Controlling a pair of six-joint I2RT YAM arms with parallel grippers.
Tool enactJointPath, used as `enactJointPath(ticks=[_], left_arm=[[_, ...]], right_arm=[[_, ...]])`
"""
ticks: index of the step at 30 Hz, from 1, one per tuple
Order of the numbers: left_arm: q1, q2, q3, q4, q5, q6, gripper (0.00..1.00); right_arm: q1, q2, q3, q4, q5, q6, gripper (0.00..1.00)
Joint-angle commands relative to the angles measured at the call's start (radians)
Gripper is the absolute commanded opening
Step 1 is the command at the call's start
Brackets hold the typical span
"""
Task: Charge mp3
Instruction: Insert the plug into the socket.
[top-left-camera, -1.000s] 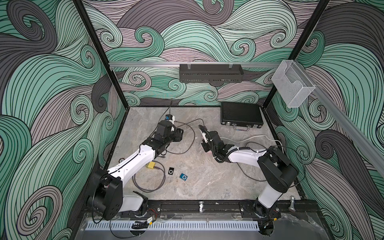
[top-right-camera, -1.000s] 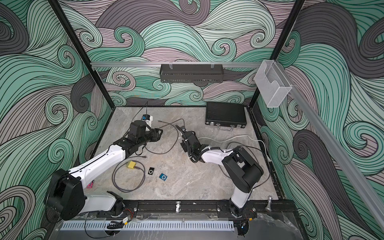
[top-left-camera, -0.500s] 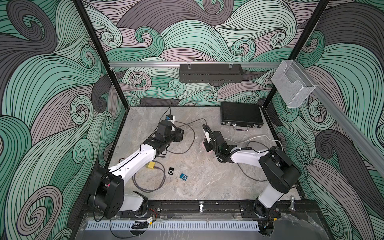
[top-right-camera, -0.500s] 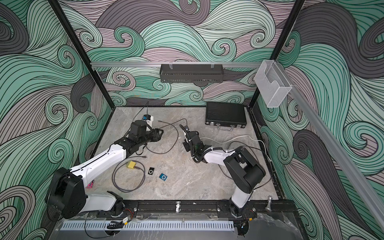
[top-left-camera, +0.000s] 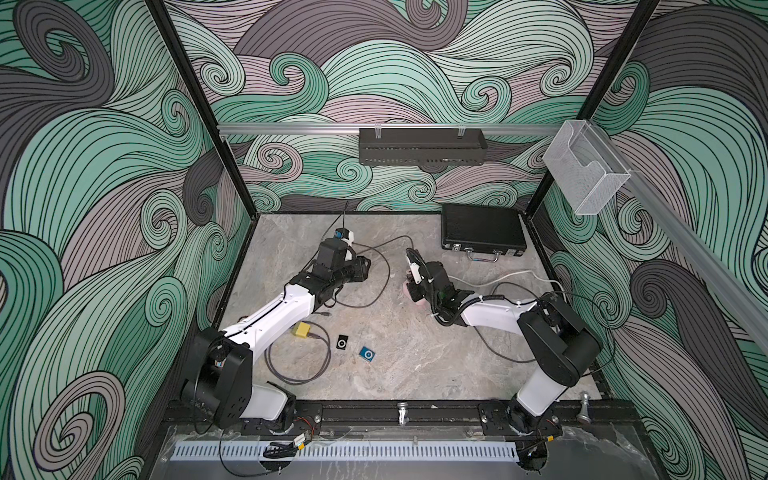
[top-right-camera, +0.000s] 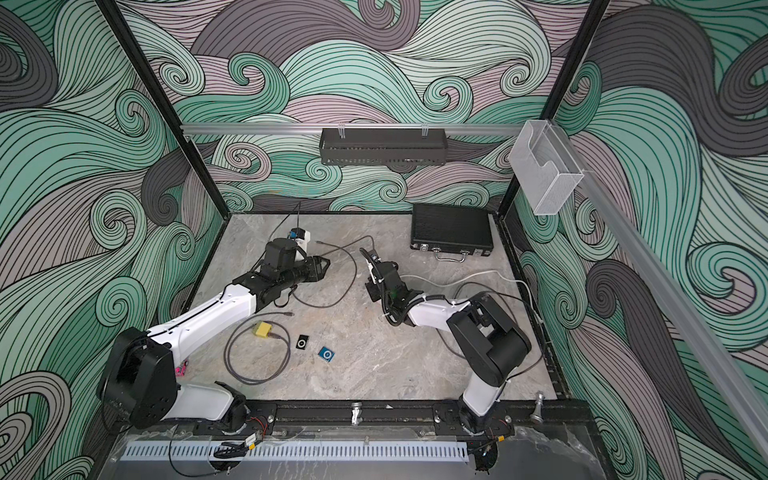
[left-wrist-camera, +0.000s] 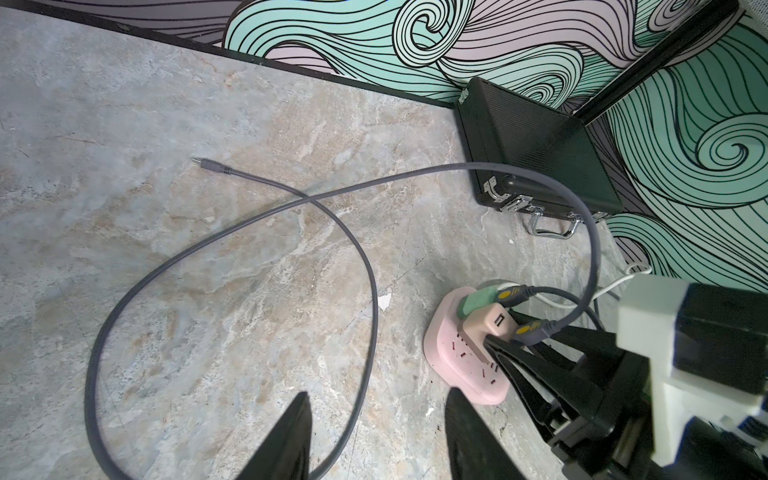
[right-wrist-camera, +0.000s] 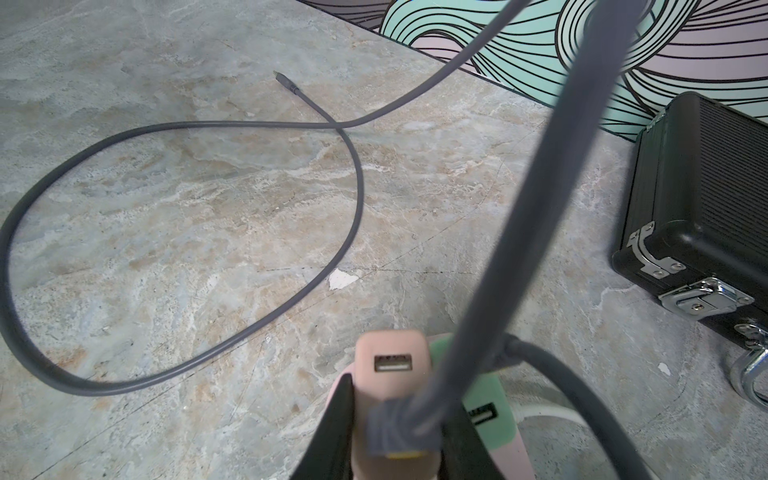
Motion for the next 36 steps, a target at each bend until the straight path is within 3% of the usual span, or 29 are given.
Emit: enactJointPath(ticks=[1, 20, 36], left_arm=[[0.004, 0.004, 0.037, -0.007, 0.014, -0.007, 0.50], [0.004, -0.011, 0.032, -0.014, 0.013, -0.013, 0.50], [0.001, -0.052, 0.025, -0.035, 0.015, -0.026, 0.50]], right_arm=[[-0.007, 0.021, 0.010, 0.036, 0.003, -0.013, 0.00], [-0.004, 0.039, -0.016, -0.013, 0.049, -0.064, 0.00], [0.001, 0.030, -0.055, -0.090, 0.032, 0.015, 0.00]])
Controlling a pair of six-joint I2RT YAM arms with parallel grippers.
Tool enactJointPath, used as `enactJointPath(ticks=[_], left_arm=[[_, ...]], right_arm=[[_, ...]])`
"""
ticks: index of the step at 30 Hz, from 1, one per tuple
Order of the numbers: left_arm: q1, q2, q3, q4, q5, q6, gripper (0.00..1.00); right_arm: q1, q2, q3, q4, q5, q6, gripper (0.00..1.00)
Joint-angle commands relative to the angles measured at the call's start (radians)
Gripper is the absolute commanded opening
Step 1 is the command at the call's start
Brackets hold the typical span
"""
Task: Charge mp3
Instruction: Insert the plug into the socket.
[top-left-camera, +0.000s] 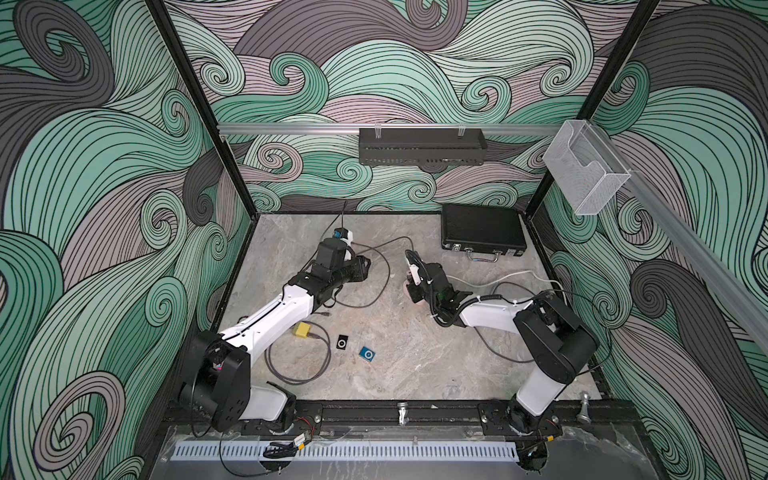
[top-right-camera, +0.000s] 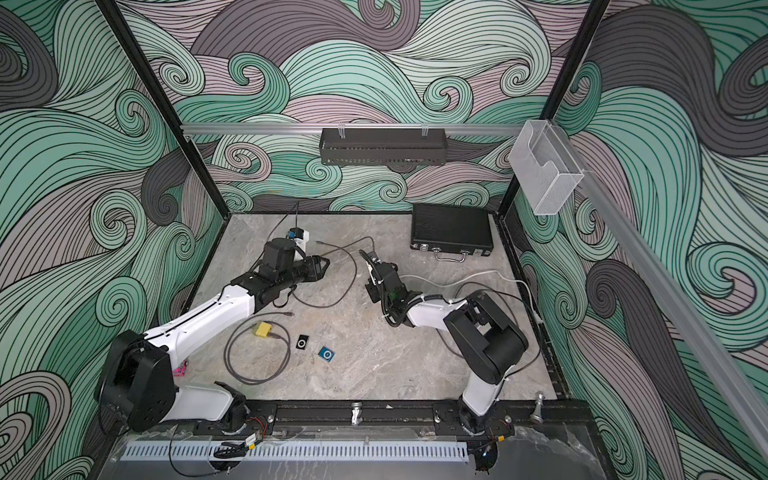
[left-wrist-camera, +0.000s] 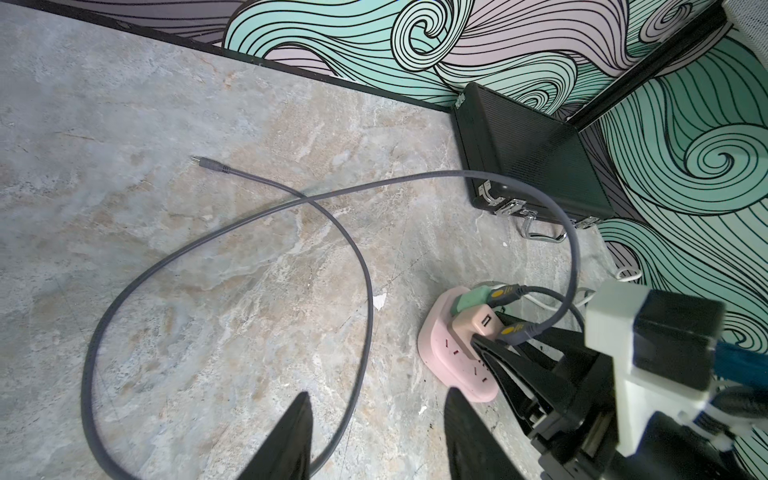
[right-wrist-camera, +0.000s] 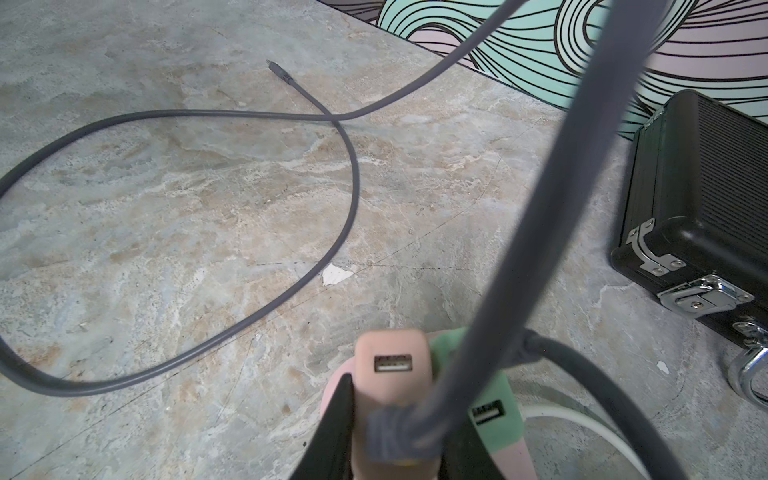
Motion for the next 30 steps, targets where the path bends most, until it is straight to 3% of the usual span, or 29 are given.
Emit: enactJointPath(ticks=[1, 9, 19, 30], left_arm=[[0.001, -0.034, 0.027, -0.023, 0.011, -0.008, 0.50], [-0.004, -0.068, 0.015, -0.030, 0.009, -0.012, 0.50], [-0.012, -0.117, 0.009, -0.068, -0.009, -0.008, 0.50], [-0.014, -0.143, 0.019, -0.103, -0.026, -0.002, 0.50]], right_arm=[[0.000, 0.009, -0.048, -0.110, 0.017, 0.023, 0.00], [0.002, 0.011, -0.103, -0.109, 0.031, 0.041, 0.00], [0.003, 0.034, 0.038, -0.369, 0.023, 0.002, 0.00], [0.008, 0.117, 0.062, -0.419, 0.015, 0.023, 0.00]])
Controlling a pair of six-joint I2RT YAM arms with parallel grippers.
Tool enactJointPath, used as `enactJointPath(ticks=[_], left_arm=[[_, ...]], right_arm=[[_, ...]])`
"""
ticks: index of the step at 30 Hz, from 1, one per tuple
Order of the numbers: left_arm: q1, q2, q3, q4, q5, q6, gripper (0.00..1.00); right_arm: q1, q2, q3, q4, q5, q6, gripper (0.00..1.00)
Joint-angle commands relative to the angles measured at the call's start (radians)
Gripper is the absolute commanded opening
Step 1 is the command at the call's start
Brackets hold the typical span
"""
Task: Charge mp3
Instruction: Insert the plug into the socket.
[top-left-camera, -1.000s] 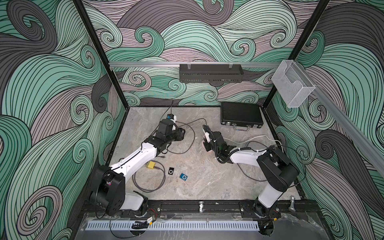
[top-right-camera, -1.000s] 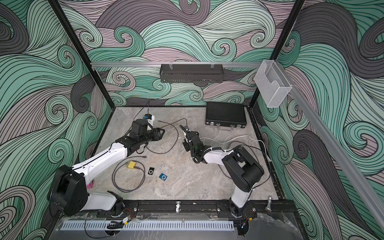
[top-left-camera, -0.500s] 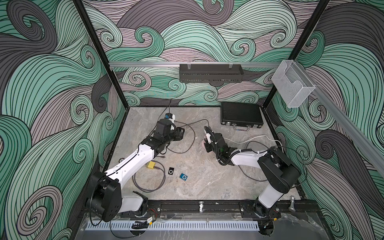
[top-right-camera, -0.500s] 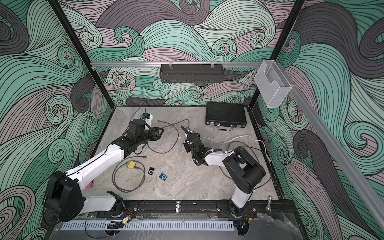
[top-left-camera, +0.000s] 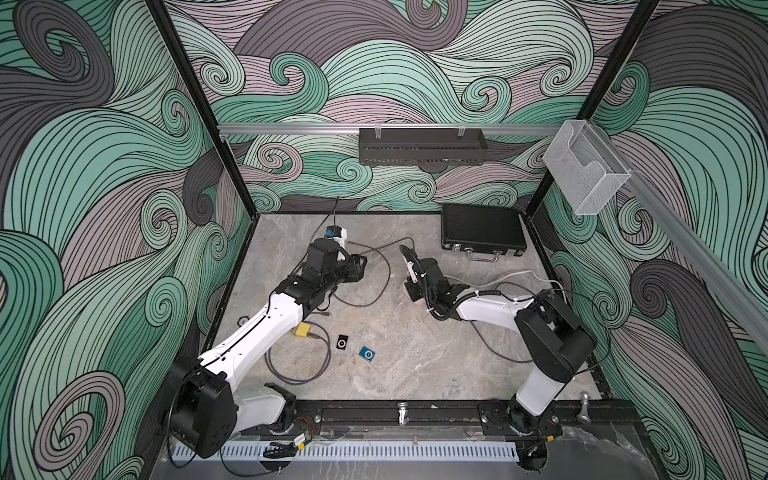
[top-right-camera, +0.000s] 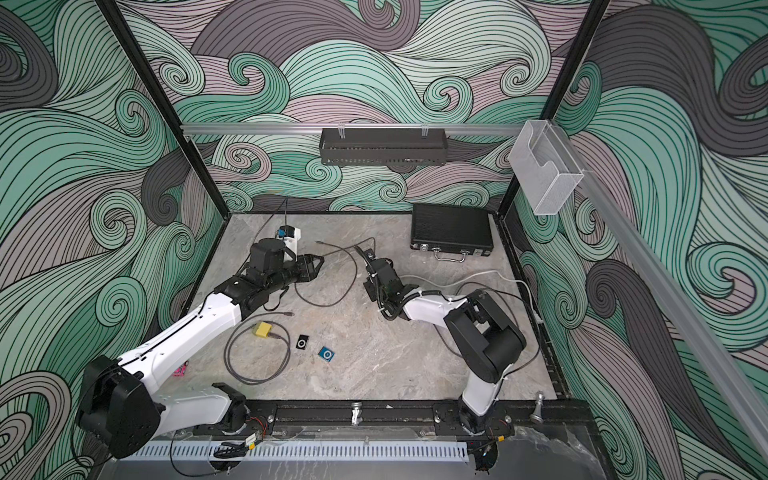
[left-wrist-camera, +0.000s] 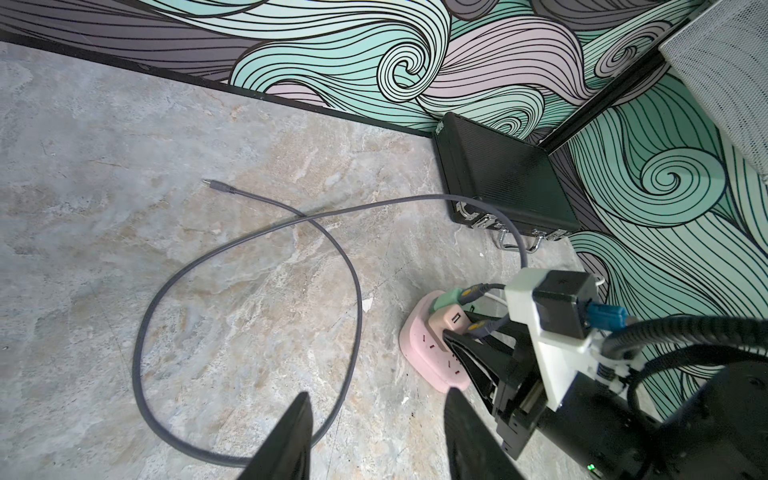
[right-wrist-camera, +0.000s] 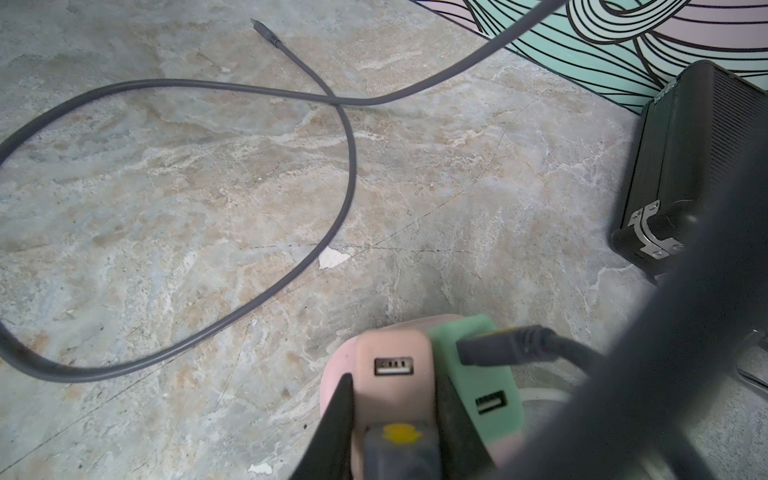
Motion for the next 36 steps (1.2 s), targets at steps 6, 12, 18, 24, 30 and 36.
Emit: enactJointPath(ticks=[6, 12, 18, 24, 30, 36], left_arm=[[-0.009, 0.014, 0.043, -0.039, -0.003, 0.001, 0.50], [-0.016, 0.032, 0.055, -0.039, -0.003, -0.002, 0.50], [-0.021, 0.041, 0.061, -0.047, -0.005, 0.003, 0.50], [-0.022, 0.096, 0.112, -0.129, -0.117, -0.025, 0.49], [-0.022, 0.170, 0.200, -0.240, -0.196, -0.048, 0.48], [-0.021, 0.248, 0.274, -0.310, -0.244, -0.038, 0.48]], right_arm=[[0.004, 0.127, -0.032, -0.263, -0.003, 0.038, 0.00], [0.003, 0.137, -0.011, -0.315, -0.079, 0.107, 0.00], [0.005, 0.167, -0.021, -0.315, -0.115, 0.158, 0.00], [0.026, 0.125, 0.034, -0.378, -0.081, 0.158, 0.01], [0.044, 0.059, 0.146, -0.490, -0.055, 0.155, 0.26], [0.057, 0.001, 0.203, -0.572, -0.070, 0.161, 0.40]])
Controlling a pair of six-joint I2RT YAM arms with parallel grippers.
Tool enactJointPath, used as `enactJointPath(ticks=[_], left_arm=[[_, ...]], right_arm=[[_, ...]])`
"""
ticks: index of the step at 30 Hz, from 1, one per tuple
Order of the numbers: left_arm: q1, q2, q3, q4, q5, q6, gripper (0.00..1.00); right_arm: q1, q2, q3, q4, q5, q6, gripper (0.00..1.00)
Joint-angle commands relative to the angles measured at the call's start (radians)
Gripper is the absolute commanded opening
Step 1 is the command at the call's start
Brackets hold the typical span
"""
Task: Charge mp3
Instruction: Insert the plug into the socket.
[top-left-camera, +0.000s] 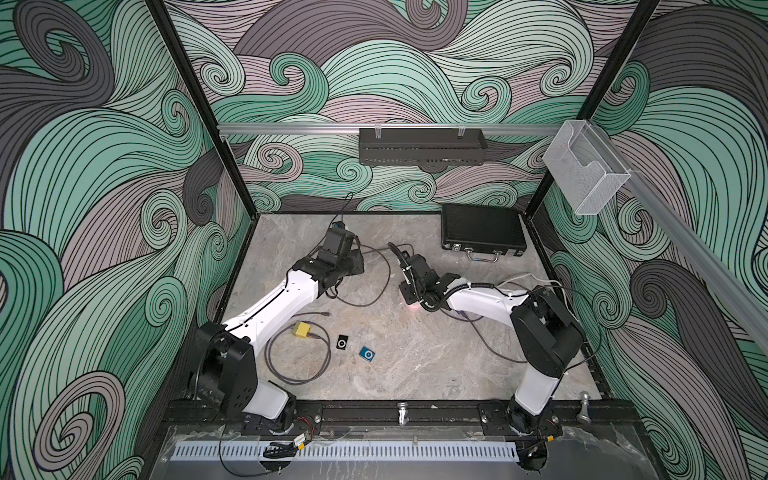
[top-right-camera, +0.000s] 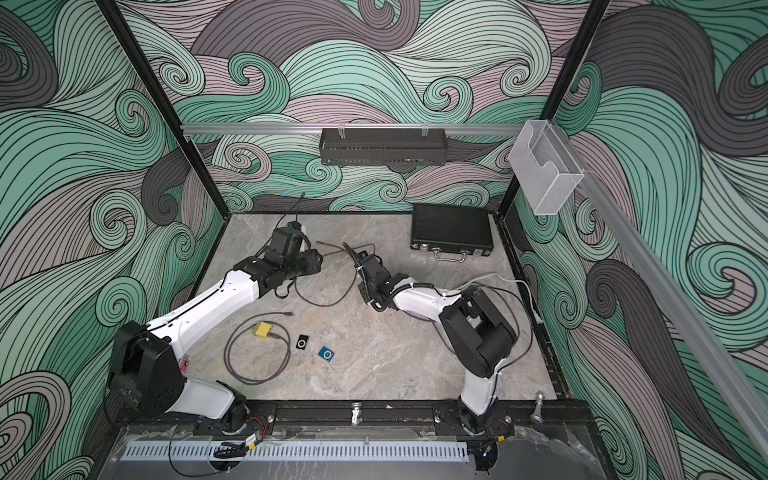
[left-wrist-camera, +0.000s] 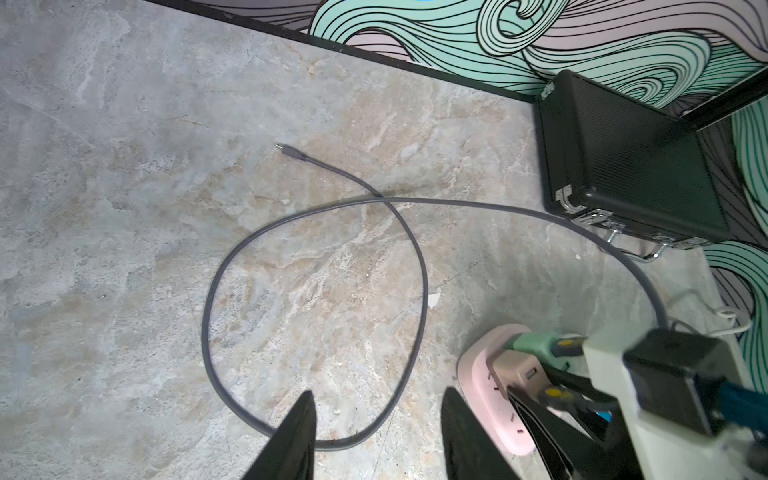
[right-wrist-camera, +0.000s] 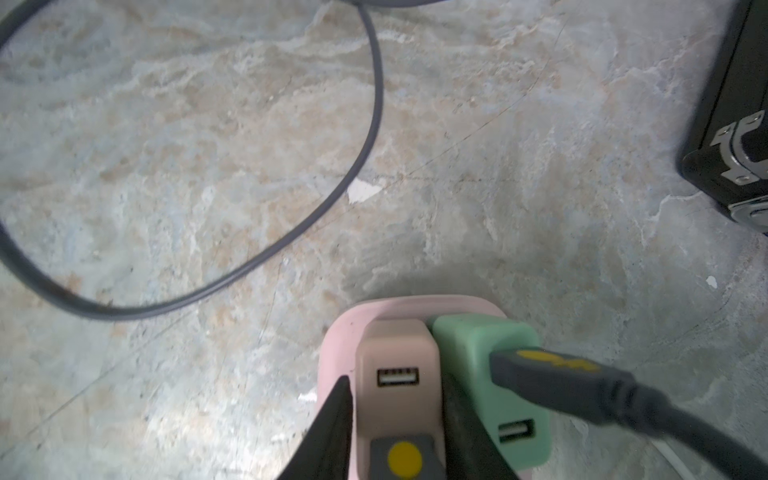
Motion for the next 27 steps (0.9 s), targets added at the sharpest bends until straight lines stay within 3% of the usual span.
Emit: enactJointPath(ticks=[1, 6, 12, 17, 24, 27], left_arm=[[-0.005, 0.031, 0.070, -0.089, -0.061, -0.003, 0.48], [-0.004, 0.063, 0.094, -0.095, -0.050, -0.009, 0.48], [-0.004, 0.086, 0.101, -0.087, -0.033, -0.010, 0.47], [-0.005, 0.114, 0.100, -0.070, 0.018, -0.019, 0.47], [-0.012, 0.143, 0.095, -0.048, 0.130, -0.026, 0.41], [-0.024, 0.143, 0.084, -0.034, 0.154, -0.025, 0.38]], right_arm=[[0.008, -0.037, 0.019, -0.163, -0.033, 0.018, 0.44], [0.009, -0.046, 0.025, -0.171, -0.027, 0.026, 0.48], [0.017, -0.062, 0.075, -0.207, -0.043, 0.057, 0.44], [0.035, -0.093, 0.160, -0.336, 0.016, 0.101, 0.44], [0.041, -0.197, 0.102, -0.368, -0.004, 0.154, 0.46], [0.040, -0.240, 0.079, -0.390, -0.007, 0.173, 0.38]])
